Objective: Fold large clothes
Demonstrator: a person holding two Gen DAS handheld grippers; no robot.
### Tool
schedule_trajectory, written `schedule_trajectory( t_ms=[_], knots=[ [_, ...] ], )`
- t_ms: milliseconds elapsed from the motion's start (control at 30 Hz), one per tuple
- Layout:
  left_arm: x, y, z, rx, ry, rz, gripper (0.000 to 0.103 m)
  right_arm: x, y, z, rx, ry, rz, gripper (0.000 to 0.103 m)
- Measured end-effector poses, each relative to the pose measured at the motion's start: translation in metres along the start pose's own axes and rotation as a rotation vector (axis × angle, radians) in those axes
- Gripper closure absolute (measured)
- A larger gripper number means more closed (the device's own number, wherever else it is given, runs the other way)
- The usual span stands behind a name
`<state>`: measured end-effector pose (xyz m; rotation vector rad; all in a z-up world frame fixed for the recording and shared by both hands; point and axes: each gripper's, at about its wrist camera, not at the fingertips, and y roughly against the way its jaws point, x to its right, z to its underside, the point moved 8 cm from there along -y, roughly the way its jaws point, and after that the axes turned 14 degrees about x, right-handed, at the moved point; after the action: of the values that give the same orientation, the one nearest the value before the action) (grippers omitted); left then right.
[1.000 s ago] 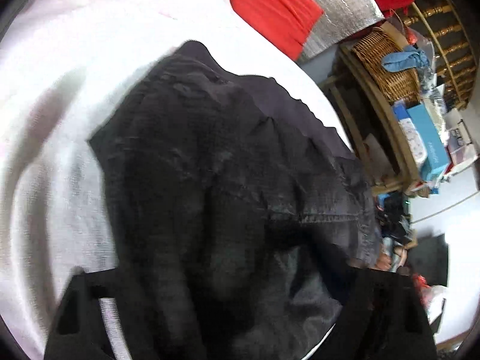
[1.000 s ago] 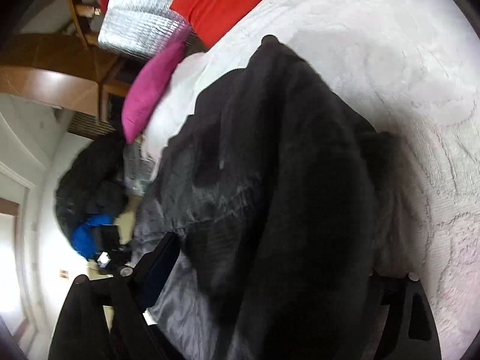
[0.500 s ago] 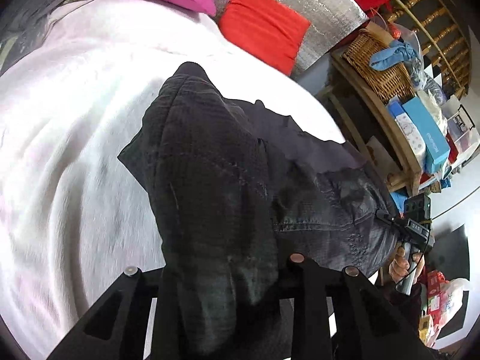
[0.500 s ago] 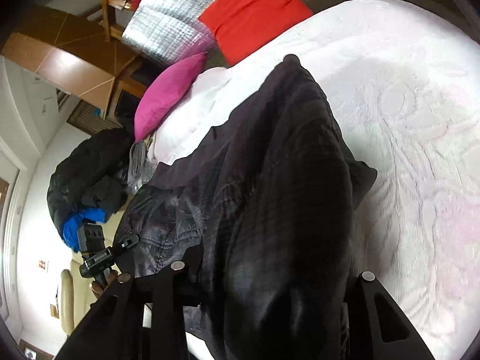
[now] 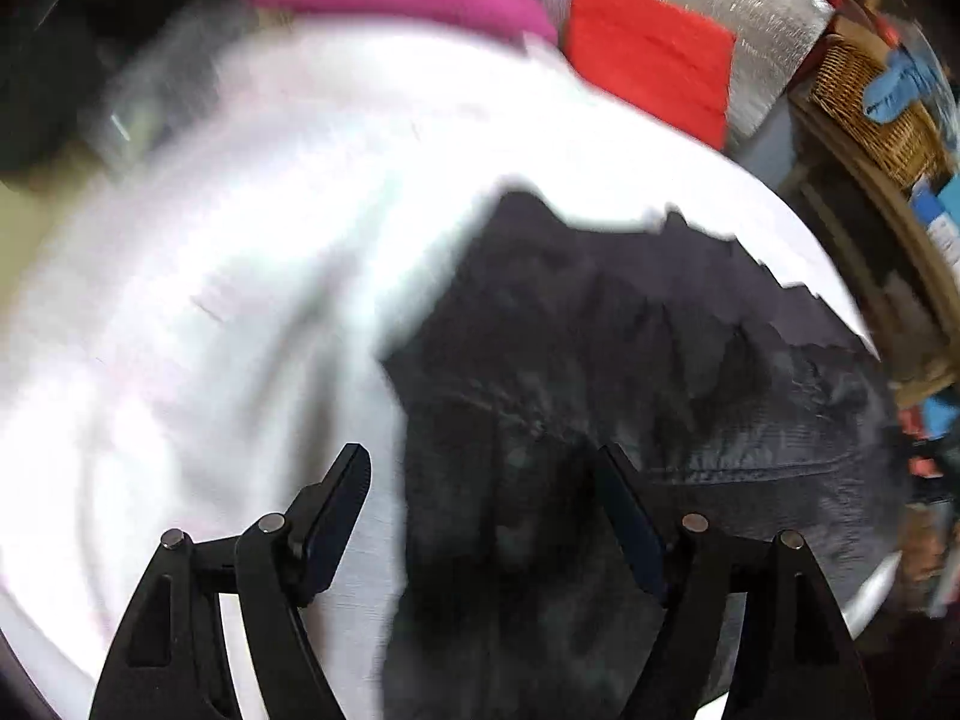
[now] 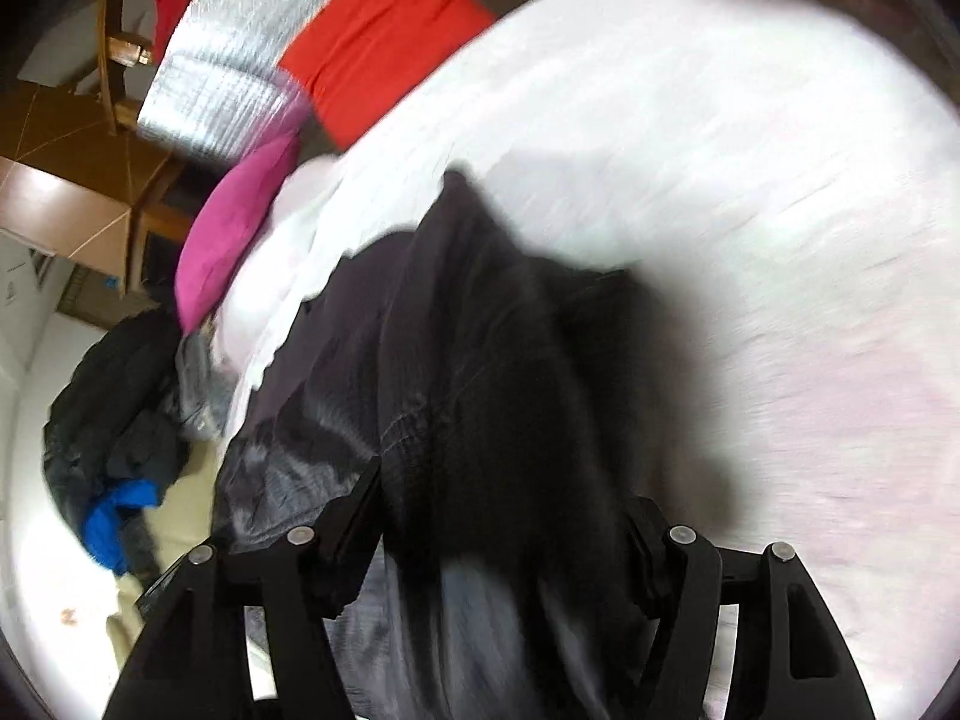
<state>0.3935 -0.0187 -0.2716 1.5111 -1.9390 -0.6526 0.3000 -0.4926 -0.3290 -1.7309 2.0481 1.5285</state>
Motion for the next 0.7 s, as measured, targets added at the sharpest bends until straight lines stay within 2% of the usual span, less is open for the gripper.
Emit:
schedule_trajectory(
  t_ms=[67,100,167,200,267,367,467,700],
  knots=[
    [-0.003,0.022,-0.009,0.101,-0.055,-0.084,0.025,0.008,0.020,-0.007,0.083,0.012,0.045,0.033],
    [-0.001,0.033,-0.012,0.141,-0.080,-0.116,0.025,0.007,0.036,-0.012,0.167,0.055,0.094,0.033],
    [0.005,0.050,-0.016,0.207,-0.118,-0.167,0.025,-0.006,0.056,-0.013,0.268,0.147,0.145,0.033],
    [0.002,0.060,-0.014,0.233,-0.141,-0.192,0.025,-0.017,0.070,-0.011,0.343,0.203,0.158,0.033],
    [0.008,0.073,-0.009,0.271,-0.186,-0.238,0.025,-0.041,0.084,0.000,0.404,0.283,0.125,0.034],
    [0.018,0.087,0.001,0.301,-0.211,-0.243,0.025,-0.069,0.083,0.026,0.389,0.375,0.099,0.034],
    [0.020,0.087,0.008,0.307,-0.209,-0.226,0.025,-0.082,0.067,0.049,0.334,0.431,0.124,0.034],
    [0.022,0.076,0.021,0.271,-0.213,-0.231,0.025,-0.054,0.038,0.052,0.250,0.389,0.230,0.034]
  ],
)
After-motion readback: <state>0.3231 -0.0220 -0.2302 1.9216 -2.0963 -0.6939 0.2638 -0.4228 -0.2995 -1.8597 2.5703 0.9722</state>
